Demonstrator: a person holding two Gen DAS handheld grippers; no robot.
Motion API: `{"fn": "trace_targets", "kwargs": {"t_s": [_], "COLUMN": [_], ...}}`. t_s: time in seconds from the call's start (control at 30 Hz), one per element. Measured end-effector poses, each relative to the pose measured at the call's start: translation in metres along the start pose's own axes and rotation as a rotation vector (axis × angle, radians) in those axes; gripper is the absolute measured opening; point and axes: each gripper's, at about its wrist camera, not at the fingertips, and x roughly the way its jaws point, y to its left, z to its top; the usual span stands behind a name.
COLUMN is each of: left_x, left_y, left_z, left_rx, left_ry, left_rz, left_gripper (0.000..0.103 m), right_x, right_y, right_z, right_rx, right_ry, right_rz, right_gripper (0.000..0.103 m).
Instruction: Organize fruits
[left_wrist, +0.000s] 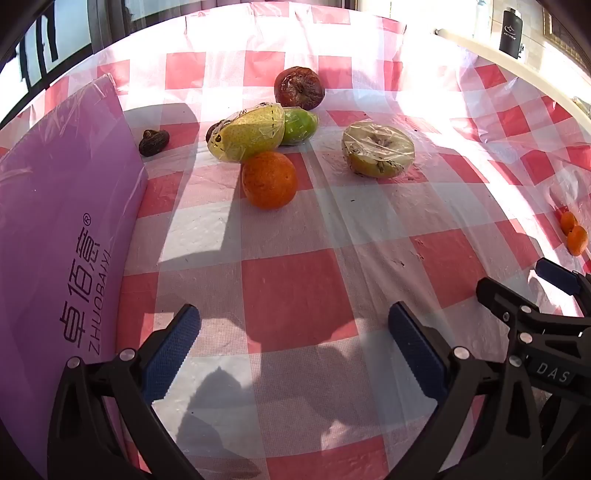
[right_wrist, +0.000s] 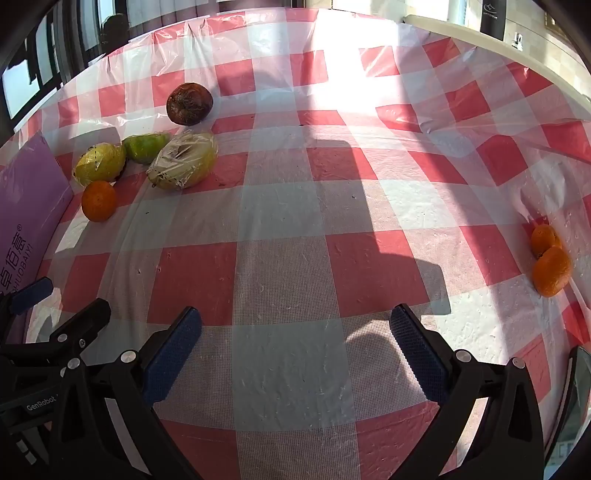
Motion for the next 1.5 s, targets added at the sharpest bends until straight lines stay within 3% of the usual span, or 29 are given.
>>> {"fn": "trace_targets", "kwargs": {"t_s": [0.4,0.6,0.67,0.83,1.0,1.1,1.13,1.2,1.33,1.5], "left_x": [0.0,0.0,-0.002,-0.005,-0.005,-0.002,-0.003,-0.004,-0.01,-0.006], "left_y": [0.0,0.0,0.001,0.001,0.001,0.0,0.0,-0.001,-0.004,-0.022], "left_z": [0.0,0.0,-0.002,-0.004,-0.004,-0.003,-0.003,-0.003,-0.006,0.003], "left_rx": [-0.001,-0.008,-0.012,-0.013,-0.013,-0.015,-0.015,-0.012,-0.001,-0.004], "left_ry": [0.001,0.003,0.003,0.002,0.002,0.004,0.005,0.0,-0.02,-0.017], "left_rz": [-0.001,0.007,0.01,0.01,0.01,0.008,0.007,-0.012,-0.102,-0.173], "left_gripper": [0.102,0.102,0.102,0.102,0.102,0.102,0.102,0.101,0.101,0.101], "right_x": [-0.009,-0.039,-0.042,-0.037,-0.022,-0.002,0.003,0.004,-0.002,-0.008], "right_y": [-0.004,-0.044,-0.065,-0.124,-0.162,-0.177,-0.181,-0.186,-0.187,-0.182], "right_z": [-0.009,-0.027,-0.028,-0.02,-0.002,0.011,0.012,0.013,0.012,0.011], "right_rx": [0.017,0.22,0.299,0.442,0.46,0.476,0.487,0.503,0.498,0.445], "right_ry": [0.003,-0.12,-0.142,-0.145,-0.126,-0.065,-0.033,-0.044,-0.081,-0.135], "right_rz": [0.004,0.003,-0.043,-0.279,-0.401,-0.41,-0.403,-0.383,-0.329,-0.203], "right_gripper": [0.099,0.099,0.099,0.098,0.098,0.086,0.077,0.072,0.044,0.043]}}
